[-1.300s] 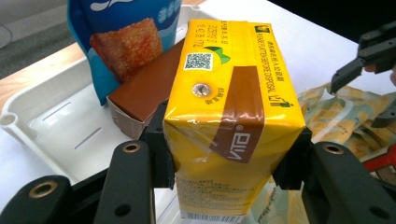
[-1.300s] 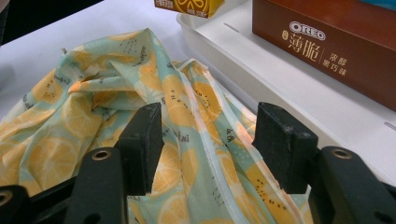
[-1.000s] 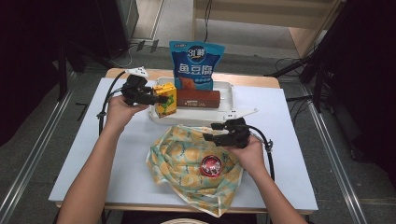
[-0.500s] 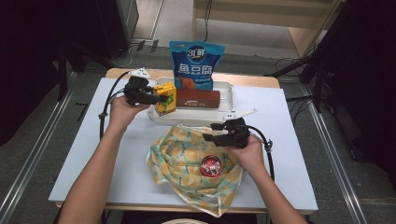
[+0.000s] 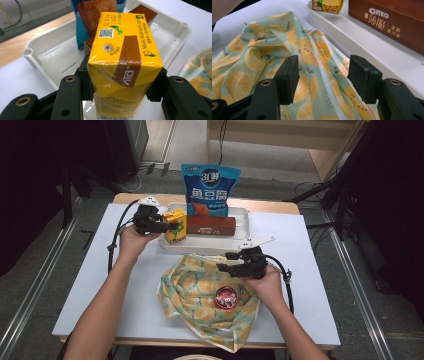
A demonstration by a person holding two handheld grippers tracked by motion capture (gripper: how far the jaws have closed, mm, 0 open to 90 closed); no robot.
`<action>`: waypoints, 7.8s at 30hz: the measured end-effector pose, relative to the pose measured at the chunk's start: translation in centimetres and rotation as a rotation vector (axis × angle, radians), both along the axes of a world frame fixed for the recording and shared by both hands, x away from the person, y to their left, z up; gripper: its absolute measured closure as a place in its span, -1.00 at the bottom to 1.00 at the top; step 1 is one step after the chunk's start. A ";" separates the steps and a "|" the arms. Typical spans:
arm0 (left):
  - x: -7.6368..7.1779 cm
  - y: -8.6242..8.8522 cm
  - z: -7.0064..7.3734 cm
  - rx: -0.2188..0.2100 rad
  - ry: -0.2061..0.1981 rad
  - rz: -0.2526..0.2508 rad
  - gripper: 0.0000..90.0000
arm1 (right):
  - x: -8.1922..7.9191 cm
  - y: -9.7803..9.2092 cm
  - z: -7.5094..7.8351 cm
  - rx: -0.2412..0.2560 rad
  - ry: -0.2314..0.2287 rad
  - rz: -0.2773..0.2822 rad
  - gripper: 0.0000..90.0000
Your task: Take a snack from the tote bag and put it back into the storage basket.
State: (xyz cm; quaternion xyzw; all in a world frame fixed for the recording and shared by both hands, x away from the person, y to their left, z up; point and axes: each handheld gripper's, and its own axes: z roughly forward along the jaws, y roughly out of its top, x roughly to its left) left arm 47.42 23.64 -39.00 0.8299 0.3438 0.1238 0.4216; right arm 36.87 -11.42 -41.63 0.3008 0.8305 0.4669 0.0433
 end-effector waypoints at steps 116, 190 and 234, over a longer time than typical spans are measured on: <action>-4.8 0.3 -1.3 -0.028 0.154 -0.047 1.00 | 0.9 2.1 -0.1 -0.011 -0.001 0.057 -0.04; -4.6 1.8 -1.2 -0.098 0.247 -0.085 -0.19 | -0.5 0.8 1.7 -0.012 -0.021 0.068 -0.05; -4.8 2.5 -0.7 -0.117 0.270 -0.073 -0.21 | -4.7 -0.3 2.1 -0.002 -0.032 0.110 -0.04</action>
